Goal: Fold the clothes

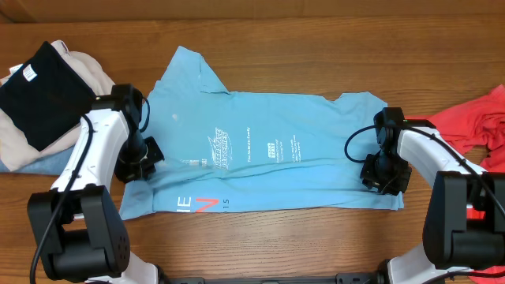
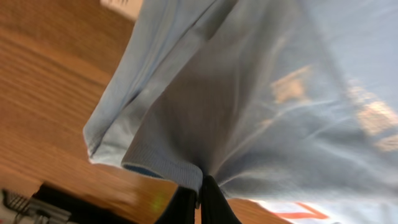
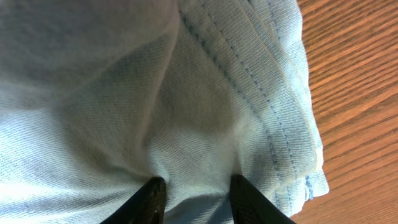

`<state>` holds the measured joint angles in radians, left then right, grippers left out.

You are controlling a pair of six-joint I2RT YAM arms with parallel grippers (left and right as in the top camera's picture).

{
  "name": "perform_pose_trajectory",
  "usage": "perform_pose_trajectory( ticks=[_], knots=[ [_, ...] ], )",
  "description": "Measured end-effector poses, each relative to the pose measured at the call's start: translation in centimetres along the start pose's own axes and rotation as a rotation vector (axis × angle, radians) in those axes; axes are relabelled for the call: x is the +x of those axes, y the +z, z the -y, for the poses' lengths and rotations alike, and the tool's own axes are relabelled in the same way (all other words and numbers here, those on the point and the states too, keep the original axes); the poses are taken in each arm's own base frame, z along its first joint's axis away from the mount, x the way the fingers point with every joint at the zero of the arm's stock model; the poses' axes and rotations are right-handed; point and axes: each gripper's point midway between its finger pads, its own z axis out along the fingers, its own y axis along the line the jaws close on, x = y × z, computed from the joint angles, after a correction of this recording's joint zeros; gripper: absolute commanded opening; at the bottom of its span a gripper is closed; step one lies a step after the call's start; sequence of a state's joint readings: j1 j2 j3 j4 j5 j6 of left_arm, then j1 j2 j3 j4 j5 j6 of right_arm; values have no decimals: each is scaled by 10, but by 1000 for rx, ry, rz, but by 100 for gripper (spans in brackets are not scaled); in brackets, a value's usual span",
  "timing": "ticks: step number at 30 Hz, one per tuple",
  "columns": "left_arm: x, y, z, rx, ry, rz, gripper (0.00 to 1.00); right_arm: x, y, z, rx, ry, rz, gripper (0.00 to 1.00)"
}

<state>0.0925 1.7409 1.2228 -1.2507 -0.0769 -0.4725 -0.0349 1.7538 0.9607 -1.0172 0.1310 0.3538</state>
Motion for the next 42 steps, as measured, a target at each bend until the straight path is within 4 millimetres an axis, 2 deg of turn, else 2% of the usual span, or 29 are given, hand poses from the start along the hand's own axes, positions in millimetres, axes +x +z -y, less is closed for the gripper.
perform_pose_trajectory(
  ticks=[5,9,10,12,13,19,22,23,25,26,27,30,34,36,38,42],
  knots=[
    [17,23,-12,-57,5,-53,4,0,0,0,0,0,0,38],
    [28,31,-19,-88,7,-85,4,0,0,0,0,1,1,38],
    [29,31,-21,-95,8,-91,9,0,0,0,0,0,1,38],
    [31,31,-24,-110,11,-98,41,0,0,0,1,0,0,38],
    [31,31,-24,-114,10,-97,44,0,0,0,0,0,0,38],
    [31,31,-25,-117,8,-94,46,0,0,0,-2,0,0,37],
    [25,23,-19,-84,9,-72,47,0,-1,0,-1,0,-2,38],
    [20,18,-15,-62,10,-51,47,0,-2,1,2,2,-3,40],
    [4,-1,-5,-2,16,30,55,-4,-6,2,5,8,7,43],
    [-6,-13,1,36,26,83,65,-7,-10,3,4,16,18,45],
    [-17,-27,9,83,43,147,73,-12,-18,3,-2,23,39,51],
    [-58,-80,39,249,126,385,76,-34,-54,-2,-59,36,150,59],
    [-94,-129,67,379,246,611,79,-56,-104,-10,-147,19,298,67],
    [-104,-138,75,404,287,670,80,-59,-114,-12,-169,-3,328,68],
    [-116,-143,84,421,325,708,82,-55,-114,-13,-172,-27,314,68],
    [-138,-133,102,422,383,696,82,-50,-111,-13,-168,-54,289,68]
  ],
)
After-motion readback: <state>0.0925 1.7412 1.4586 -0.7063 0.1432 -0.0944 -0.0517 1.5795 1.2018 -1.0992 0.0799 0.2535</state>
